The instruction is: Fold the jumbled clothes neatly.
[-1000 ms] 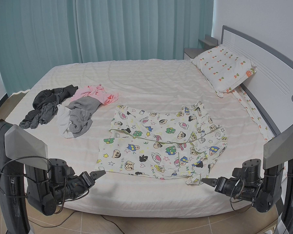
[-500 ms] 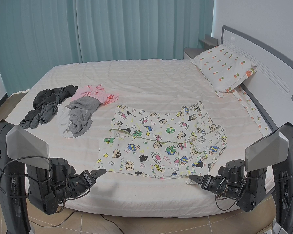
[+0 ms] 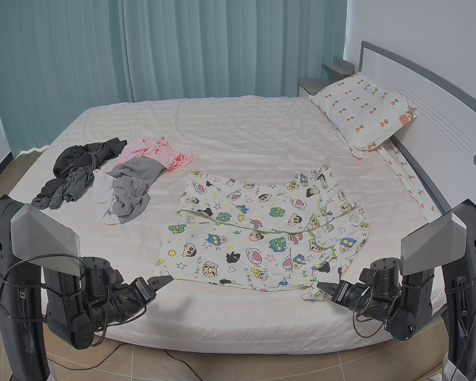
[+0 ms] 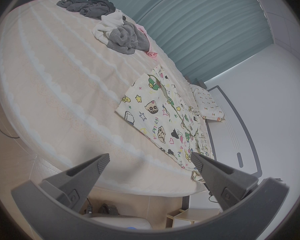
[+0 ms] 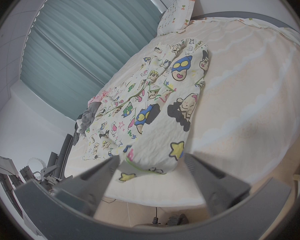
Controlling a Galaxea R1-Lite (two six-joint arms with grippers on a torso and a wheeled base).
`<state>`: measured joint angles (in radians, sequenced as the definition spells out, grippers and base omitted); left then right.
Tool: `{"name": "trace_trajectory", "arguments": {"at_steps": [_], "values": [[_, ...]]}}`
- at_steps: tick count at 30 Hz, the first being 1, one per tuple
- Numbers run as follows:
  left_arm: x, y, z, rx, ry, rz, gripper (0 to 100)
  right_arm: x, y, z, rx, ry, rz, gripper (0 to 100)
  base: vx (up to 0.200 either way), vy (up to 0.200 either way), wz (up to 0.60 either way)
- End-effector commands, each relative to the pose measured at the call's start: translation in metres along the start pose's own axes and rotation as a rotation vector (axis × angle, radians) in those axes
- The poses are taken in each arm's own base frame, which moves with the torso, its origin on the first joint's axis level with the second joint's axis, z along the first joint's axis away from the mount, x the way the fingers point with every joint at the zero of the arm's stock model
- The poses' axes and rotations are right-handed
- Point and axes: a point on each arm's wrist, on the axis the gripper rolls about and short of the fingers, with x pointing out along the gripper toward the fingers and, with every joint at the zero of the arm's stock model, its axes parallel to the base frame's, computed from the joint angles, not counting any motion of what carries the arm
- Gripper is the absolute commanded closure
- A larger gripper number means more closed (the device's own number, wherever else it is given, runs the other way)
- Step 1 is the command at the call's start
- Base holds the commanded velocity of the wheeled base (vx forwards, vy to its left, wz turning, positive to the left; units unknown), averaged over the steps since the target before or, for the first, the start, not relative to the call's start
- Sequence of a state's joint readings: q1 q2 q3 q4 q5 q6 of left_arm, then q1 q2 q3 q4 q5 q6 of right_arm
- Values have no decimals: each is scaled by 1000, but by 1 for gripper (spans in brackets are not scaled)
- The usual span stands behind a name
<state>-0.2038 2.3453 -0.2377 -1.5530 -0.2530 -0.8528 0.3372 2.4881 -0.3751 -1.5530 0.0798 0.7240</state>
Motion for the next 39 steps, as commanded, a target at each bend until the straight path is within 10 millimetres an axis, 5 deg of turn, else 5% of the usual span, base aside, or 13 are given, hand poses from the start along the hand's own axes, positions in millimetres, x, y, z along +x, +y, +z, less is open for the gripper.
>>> {"name": "trace_trajectory", "arguments": {"at_steps": [1, 27, 28, 39], "values": [[0, -1, 1, 4, -10, -12, 0, 0, -3, 0, 6, -4, -6, 100, 0, 0, 0], [2, -1, 0, 7, -8, -11, 0, -44, -26, 12, 73, 20, -91, 100, 0, 0, 0], [2, -1, 0, 7, -8, -11, 0, -44, -28, 13, 78, 19, -94, 0, 0, 0, 0], [2, -1, 0, 7, -8, -11, 0, -52, -40, 14, 57, 94, -41, 0, 0, 0, 0]]}}
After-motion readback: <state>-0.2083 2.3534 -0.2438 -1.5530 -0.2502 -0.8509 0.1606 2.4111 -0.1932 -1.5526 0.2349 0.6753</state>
